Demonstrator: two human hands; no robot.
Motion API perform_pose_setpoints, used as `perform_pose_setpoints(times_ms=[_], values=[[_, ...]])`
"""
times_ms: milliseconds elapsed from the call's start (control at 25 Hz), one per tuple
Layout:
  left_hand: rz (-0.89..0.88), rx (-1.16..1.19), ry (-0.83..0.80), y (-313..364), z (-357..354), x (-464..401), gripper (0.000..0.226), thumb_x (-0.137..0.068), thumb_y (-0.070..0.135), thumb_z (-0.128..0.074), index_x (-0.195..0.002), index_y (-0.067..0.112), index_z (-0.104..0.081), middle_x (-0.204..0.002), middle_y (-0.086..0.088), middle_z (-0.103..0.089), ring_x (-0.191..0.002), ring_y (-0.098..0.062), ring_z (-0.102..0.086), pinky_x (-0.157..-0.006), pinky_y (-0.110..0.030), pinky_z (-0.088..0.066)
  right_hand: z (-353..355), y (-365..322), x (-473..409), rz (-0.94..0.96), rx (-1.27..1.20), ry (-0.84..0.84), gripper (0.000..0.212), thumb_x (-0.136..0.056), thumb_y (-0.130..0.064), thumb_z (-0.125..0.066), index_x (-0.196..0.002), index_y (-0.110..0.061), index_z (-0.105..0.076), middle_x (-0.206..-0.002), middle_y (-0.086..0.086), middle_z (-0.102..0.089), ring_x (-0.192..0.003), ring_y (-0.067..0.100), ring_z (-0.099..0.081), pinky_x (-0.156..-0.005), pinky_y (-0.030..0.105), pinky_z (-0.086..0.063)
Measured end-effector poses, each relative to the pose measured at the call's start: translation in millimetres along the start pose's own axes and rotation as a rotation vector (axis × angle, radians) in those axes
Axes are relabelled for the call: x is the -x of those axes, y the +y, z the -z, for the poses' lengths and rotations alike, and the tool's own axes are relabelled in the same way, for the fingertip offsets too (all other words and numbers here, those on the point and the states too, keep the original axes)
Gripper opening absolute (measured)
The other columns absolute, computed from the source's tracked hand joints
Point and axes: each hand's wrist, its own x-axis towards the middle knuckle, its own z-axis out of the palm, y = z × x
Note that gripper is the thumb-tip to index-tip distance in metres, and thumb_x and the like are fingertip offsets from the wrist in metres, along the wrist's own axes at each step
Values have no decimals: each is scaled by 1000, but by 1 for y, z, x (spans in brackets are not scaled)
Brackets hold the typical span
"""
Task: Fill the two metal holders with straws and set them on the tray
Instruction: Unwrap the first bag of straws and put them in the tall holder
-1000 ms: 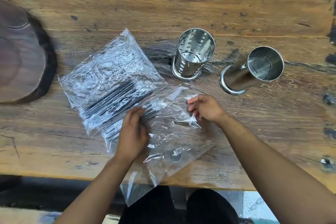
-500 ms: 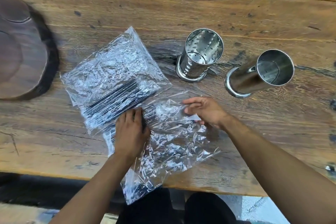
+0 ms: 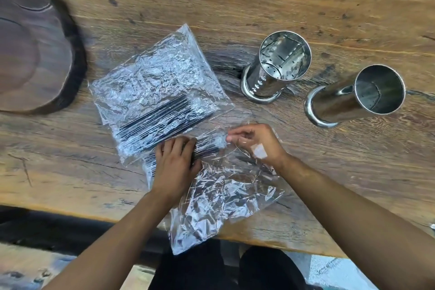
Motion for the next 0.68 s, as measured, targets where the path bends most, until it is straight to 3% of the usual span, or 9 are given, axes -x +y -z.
perform_pose_setpoints(times_ms=[80, 200, 280, 360, 440, 520, 600, 680], values=[[17, 25, -20, 2, -1, -3, 48, -86, 39, -67, -129, 21, -57, -122, 0, -55, -111, -23, -44, -96, -47, -35, -6, -1, 0, -31, -130, 2, 17, -82, -24, -80, -99, -25, -77, -104, -13, -74, -91, 4, -72, -73, 14, -54], [19, 65, -41, 1, 0, -8, 43, -87, 39, -66, -126, 21, -60, -119, 1, -59, -110, -23, -48, -93, -45, -35, -8, 0, 3, 5, -187, -45, 35, -84, -4, -78, -116, -19, -73, -124, -5, -65, -72, 14, -62, -61, 15, -55], [-17, 94, -20, -2, -2, -8, 44, -86, 37, -69, -125, 19, -63, -117, -1, -60, -108, -25, -50, -90, -44, -36, -7, 3, 4, 28, -120, -87, 47, -84, 1, -77, -126, -16, -70, -135, -4, -57, -73, 17, -55, -73, 29, -62], [-52, 128, 12, -6, -4, -5, 46, -84, 35, -72, -126, 17, -63, -116, -3, -60, -108, -25, -50, -90, -42, -35, -9, 5, 2, 56, 27, -90, 56, -83, -1, -78, -132, -24, -66, -136, -11, -53, -78, 10, -56, -83, 32, -61], [-78, 161, 45, -10, -7, -3, 49, -83, 35, -73, -127, 16, -62, -116, -4, -58, -109, -25, -49, -91, -40, -32, -12, 5, 2, 89, 113, -90, 59, -83, -10, -80, -134, -33, -63, -134, -19, -50, -78, 0, -57, -78, 21, -58], [-95, 195, 73, -12, -9, -1, 51, -84, 36, -71, -129, 16, -60, -116, -5, -55, -108, -24, -48, -92, -39, -32, -16, 5, 1, 93, 156, -103, 60, -82, -22, -81, -135, -38, -59, -130, -25, -46, -86, -9, -58, -84, 16, -54], [-86, 203, 80, -12, -11, 1, 54, -83, 37, -71, -131, 16, -58, -115, -6, -53, -108, -25, -47, -94, -41, -33, -20, 6, 0, 87, 207, -115, 58, -80, -31, -82, -132, -40, -58, -126, -25, -45, -98, -3, -59, -97, 21, -51], [-59, 160, 59, -9, -14, 3, 55, -82, 36, -72, -130, 12, -59, -115, -11, -54, -108, -30, -48, -96, -48, -37, -23, 7, -1, 119, 329, -119, 56, -80, -38, -82, -130, -37, -57, -127, -20, -45, -102, 6, -60, -98, 27, -51]])
